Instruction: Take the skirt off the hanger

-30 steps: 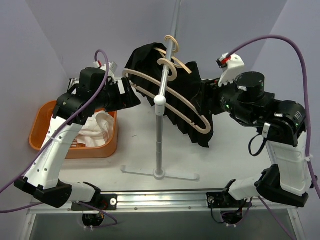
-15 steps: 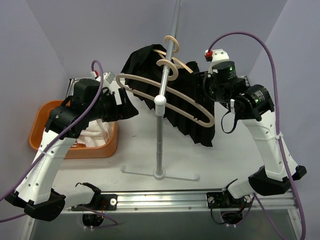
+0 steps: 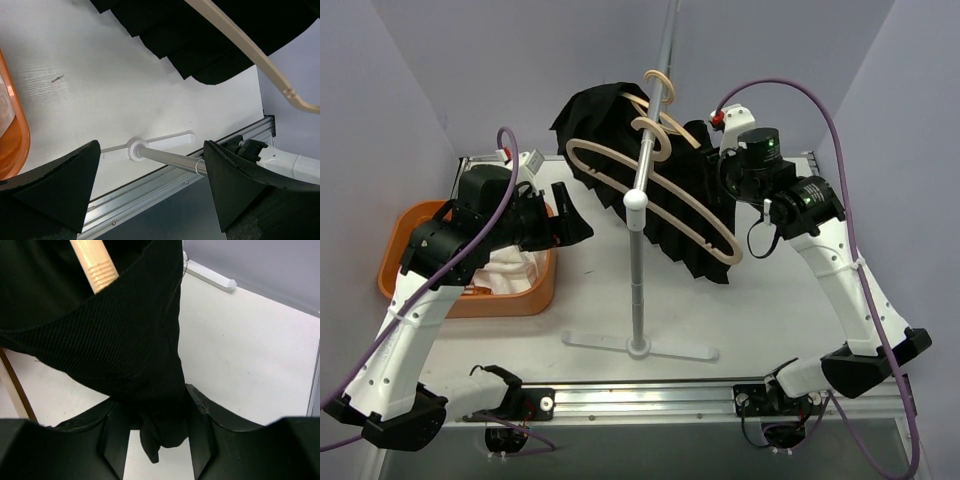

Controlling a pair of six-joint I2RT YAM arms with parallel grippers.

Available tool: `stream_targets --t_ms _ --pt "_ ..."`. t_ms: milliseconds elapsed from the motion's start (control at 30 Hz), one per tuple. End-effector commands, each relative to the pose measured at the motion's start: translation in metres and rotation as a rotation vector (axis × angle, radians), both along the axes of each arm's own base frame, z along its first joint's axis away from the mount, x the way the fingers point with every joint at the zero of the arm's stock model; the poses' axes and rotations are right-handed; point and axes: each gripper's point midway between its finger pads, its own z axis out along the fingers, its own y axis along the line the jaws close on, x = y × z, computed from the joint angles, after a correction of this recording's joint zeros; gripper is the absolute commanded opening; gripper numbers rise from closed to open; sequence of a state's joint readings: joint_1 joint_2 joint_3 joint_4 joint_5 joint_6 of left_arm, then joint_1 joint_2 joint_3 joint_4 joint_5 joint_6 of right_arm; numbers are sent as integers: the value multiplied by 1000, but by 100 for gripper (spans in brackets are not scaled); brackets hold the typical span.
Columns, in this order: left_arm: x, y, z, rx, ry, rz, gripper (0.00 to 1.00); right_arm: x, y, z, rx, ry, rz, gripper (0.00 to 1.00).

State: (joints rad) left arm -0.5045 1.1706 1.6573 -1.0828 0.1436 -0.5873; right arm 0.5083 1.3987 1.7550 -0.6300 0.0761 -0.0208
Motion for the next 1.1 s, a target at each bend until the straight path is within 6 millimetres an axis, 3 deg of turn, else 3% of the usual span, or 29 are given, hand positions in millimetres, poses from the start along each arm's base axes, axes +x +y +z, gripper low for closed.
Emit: stream_targets --t_ms 0,100,233,400,600,767,1000,1067 --pt "-12 1 5 -24 -9 -18 93 1 3 39 37 -161 74 39" --pt "-14 2 1 -23 -1 -15 93 -2 3 42 47 -187 103 34" --pt "-16 1 0 -37 8 -15 93 -3 -1 42 15 -232 131 14" --pt "-16 1 7 -52 1 -8 93 -4 -7 44 -20 -281 138 1" --pt "-19 1 10 -68 3 0 93 0 -17 58 -70 -352 123 0" --pt "-17 0 14 -78 1 6 93 -4 -10 67 -107 -399 212 0" --pt "-8 -6 23 -95 -5 7 93 -9 -11 100 -36 -515 203 0" --pt "-8 -7 24 -101 -7 8 93 -10 -9 101 -21 -521 215 0"
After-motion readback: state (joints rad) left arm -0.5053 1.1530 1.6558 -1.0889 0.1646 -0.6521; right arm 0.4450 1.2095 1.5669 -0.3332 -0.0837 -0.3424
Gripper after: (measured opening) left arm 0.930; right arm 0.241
